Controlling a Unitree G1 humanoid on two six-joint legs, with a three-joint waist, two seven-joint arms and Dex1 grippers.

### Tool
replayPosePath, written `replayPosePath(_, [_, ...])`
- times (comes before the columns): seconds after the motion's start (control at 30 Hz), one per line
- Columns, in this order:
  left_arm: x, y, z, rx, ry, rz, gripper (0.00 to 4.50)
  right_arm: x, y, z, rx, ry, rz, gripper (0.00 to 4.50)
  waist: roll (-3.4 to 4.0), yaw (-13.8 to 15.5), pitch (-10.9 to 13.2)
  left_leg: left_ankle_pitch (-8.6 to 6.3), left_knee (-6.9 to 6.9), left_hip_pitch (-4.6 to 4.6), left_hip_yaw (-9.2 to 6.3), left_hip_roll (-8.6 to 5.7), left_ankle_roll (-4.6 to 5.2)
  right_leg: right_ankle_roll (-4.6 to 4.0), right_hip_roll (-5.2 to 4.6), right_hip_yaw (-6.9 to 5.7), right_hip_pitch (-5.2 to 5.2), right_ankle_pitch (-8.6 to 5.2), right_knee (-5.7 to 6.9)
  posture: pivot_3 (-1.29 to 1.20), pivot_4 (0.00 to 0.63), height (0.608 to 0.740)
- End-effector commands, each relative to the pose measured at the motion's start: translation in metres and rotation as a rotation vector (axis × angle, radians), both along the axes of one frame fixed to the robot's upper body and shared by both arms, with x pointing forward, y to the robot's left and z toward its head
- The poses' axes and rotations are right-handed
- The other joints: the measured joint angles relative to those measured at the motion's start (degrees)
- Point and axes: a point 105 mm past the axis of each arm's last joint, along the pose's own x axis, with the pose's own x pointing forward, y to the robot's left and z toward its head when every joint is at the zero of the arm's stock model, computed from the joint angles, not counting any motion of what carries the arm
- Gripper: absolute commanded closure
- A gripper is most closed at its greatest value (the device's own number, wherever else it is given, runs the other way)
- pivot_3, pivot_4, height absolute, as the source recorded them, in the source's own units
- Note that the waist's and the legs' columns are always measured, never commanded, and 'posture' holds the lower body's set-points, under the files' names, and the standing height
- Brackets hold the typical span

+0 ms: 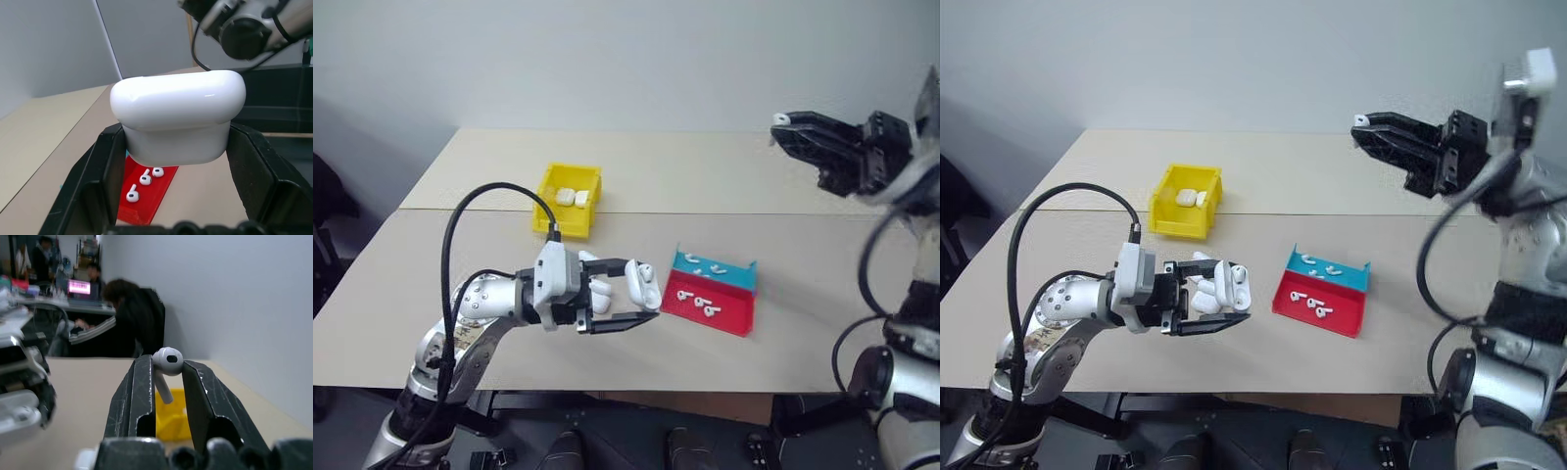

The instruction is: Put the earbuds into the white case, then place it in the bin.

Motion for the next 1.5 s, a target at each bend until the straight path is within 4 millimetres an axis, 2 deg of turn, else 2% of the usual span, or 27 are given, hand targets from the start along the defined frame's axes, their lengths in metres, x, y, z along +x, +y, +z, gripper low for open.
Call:
replayPosePath(0.03, [-0.002, -0.003, 0.013, -0.042, -0.028, -0.035, 1.68, -0.042, 0.013, 0.003, 0.124, -0.014, 0.108, 3.84, -0.01, -0.1, 0.0, 0.00, 0.01, 0.03, 0.00, 0.00, 0.00, -0.02, -0.01, 0.00, 0.06, 0.02, -0.01, 0.00, 0.150, 0.740])
replayPosePath(0.17, [-0.001, -0.010, 0.022, -0.073, -0.037, -0.070, 1.68, -0.061, 0.036, -0.030, 0.088, -0.004, 0.149, 3.84, -0.02, 0.0, 0.0, -0.14, 0.14, 0.35, -0.04, -0.02, -0.22, -0.05, 0.03, 0.02, 0.59, 0.06, -0.21, 0.00, 0.150, 0.740])
replayPosePath(0.33, [-0.003, -0.013, 0.031, -0.093, -0.049, -0.092, 1.68, -0.061, 0.048, -0.045, 0.067, 0.018, 0.160, 3.84, -0.02, -0.3, 0.0, -0.22, 0.10, 0.41, -0.03, -0.06, -0.35, -0.05, 0.02, 0.10, 0.77, 0.06, -0.59, 0.00, 0.150, 0.740])
replayPosePath(0.43, [-0.007, -0.010, 0.030, -0.080, -0.055, -0.096, 1.68, -0.056, 0.057, -0.056, 0.027, 0.079, 0.178, 3.84, -0.02, -0.3, 0.0, -0.15, 0.06, 0.40, -0.03, -0.06, -0.25, -0.05, 0.02, 0.10, 0.76, 0.07, -0.58, 0.00, 0.150, 0.740])
replayPosePath(0.63, [-0.014, -0.007, 0.028, -0.081, -0.066, -0.083, 1.68, -0.053, 0.068, -0.065, 0.005, 0.168, 0.229, 3.84, -0.02, -0.1, 0.0, 0.02, -0.15, 0.27, -0.05, -0.06, 0.05, -0.06, 0.04, 0.08, 0.68, 0.07, -0.74, 0.00, 0.150, 0.740])
replayPosePath(1.0, [-0.004, -0.005, 0.022, -0.082, -0.074, -0.053, 1.68, -0.054, 0.077, -0.081, -0.022, 0.243, 0.261, 3.84, -0.02, 0.0, 0.0, -0.04, -0.10, 0.08, -0.08, -0.08, -0.06, -0.05, 0.04, 0.08, 0.68, 0.08, -0.95, 0.00, 0.150, 0.740])
replayPosePath(1.5, [-0.004, -0.009, 0.023, -0.092, -0.074, -0.044, 1.68, -0.059, 0.086, -0.085, -0.019, 0.263, 0.292, 3.84, -0.02, 0.0, 0.0, -0.08, -0.11, 0.04, -0.09, -0.08, -0.12, -0.05, 0.05, 0.07, 0.65, 0.08, -0.99, 0.00, 0.150, 0.740])
